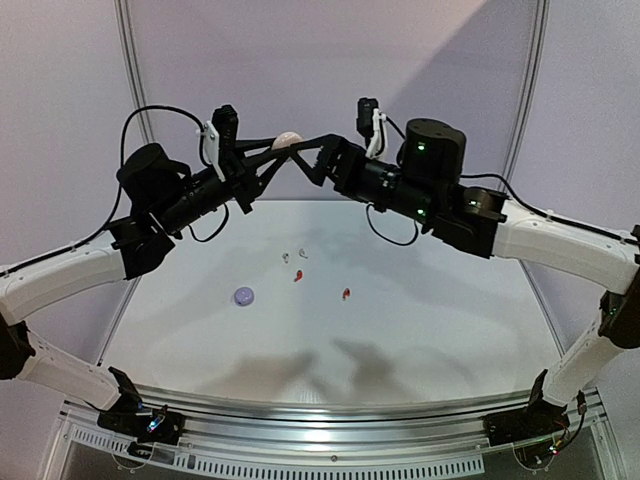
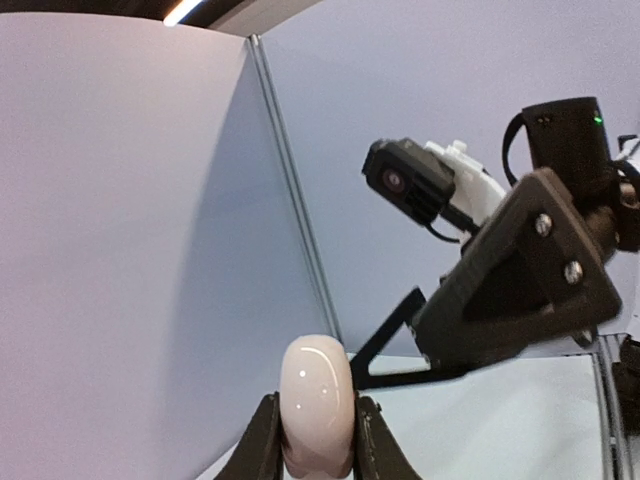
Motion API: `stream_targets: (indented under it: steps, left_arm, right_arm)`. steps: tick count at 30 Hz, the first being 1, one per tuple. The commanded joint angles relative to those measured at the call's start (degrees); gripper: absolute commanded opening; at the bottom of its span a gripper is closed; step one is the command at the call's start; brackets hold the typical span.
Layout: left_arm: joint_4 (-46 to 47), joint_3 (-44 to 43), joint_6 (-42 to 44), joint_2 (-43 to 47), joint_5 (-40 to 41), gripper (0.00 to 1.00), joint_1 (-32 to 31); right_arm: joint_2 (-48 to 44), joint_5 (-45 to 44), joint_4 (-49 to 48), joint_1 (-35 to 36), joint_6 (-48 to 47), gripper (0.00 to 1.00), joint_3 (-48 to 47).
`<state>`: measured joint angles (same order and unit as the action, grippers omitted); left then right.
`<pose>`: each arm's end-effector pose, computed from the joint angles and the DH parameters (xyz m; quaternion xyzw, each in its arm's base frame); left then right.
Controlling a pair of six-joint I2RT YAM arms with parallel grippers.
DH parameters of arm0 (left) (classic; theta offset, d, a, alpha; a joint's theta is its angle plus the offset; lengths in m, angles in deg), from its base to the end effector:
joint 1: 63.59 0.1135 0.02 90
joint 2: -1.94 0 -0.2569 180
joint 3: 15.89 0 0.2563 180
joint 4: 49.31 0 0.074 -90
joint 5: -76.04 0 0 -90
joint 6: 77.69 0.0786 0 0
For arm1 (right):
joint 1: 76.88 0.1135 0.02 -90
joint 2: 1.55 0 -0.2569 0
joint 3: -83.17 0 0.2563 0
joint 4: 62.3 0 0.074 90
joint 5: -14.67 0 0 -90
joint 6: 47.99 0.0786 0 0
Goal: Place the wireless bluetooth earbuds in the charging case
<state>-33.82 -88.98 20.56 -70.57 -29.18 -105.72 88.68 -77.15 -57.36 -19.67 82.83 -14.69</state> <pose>0.2406 -0.2454 0.4026 0.3494 0.4943 -0.3069 0.7344 0.2336 0.3580 0.4116 -0.0870 0.6848 0.5389 0.4827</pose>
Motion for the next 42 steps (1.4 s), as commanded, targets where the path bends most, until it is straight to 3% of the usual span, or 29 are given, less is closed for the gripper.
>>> stream_targets:
  steps: [1, 7, 11, 19, 27, 35, 42]
  left_arm:
    - [-8.11, 2.48, -5.51, 4.11, -11.05, 0.00, 1.45]
    - [-14.50, 3.00, -6.70, 6.44, -26.93, 0.00, 2.34]
    - [-15.34, 4.14, -8.06, 8.19, -28.66, 0.00, 2.95]
    - [-8.57, 5.38, -11.18, 6.51, -34.76, 0.00, 2.70]
    - [-6.41, 2.23, -14.23, 1.89, -33.61, 0.00, 2.82]
    - [-6.53, -1.48, -16.38, -2.53, -30.94, 0.00, 4.57]
    - [-1.42, -3.12, -17.38, -8.33, -26.17, 0.00, 3.73]
  right_arm:
    - [-11.44, 3.64, 3.96, -0.37, -12.89, 0.99, 5.19]
    - [-17.50, 9.27, 15.18, -0.39, -18.95, 0.99, 7.12]
    - [-17.49, 7.99, 21.20, -0.36, -20.93, 0.97, 6.93]
    - [-17.47, 9.80, 23.95, -0.36, -28.38, 0.94, 5.83]
    - [-17.80, 10.87, 31.69, -0.42, -39.12, 0.99, 1.36]
    - [-18.48, 10.76, 32.51, -0.70, -45.67, 0.99, 0.42]
    - [-20.10, 15.56, 32.33, -6.51, -46.35, 0.99, 3.37]
